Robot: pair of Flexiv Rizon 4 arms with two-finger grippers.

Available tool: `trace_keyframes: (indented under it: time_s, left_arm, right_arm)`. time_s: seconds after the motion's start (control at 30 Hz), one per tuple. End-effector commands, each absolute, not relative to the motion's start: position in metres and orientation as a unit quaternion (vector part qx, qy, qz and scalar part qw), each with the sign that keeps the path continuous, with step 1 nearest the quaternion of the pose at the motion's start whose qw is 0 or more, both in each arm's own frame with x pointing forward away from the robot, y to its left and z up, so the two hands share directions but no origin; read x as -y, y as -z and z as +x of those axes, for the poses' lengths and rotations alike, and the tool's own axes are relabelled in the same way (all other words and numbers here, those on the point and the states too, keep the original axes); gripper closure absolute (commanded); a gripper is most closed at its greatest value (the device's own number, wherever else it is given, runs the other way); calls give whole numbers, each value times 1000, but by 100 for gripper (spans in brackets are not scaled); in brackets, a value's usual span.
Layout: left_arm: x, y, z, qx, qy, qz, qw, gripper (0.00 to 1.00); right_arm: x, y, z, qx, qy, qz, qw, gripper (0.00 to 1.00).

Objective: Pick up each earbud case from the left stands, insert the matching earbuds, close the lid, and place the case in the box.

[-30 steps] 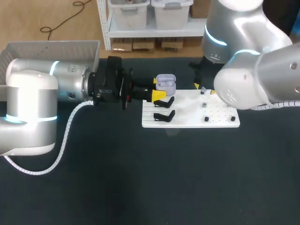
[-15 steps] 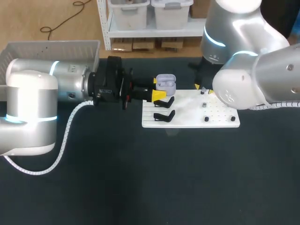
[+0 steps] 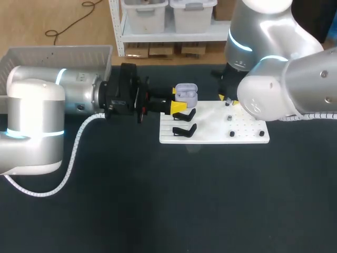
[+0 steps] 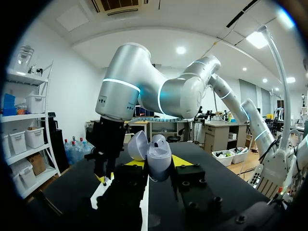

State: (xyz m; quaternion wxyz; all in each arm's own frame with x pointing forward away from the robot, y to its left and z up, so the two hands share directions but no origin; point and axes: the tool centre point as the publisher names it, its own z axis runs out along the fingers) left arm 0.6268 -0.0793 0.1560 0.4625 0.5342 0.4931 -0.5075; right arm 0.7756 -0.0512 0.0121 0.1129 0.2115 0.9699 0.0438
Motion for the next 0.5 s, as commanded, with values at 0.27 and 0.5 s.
trace_keyframes:
  time_s: [0.27,0.5]
  left_arm:
    - [79,-155,626,-493,507,534,464,100]
    - [79,-155,626,-493,507,534,464,100]
  right_arm:
    - [51,-10,776,-971,-42,211,109,70]
    - [51,-8,778,-971,-39,210,106,73]
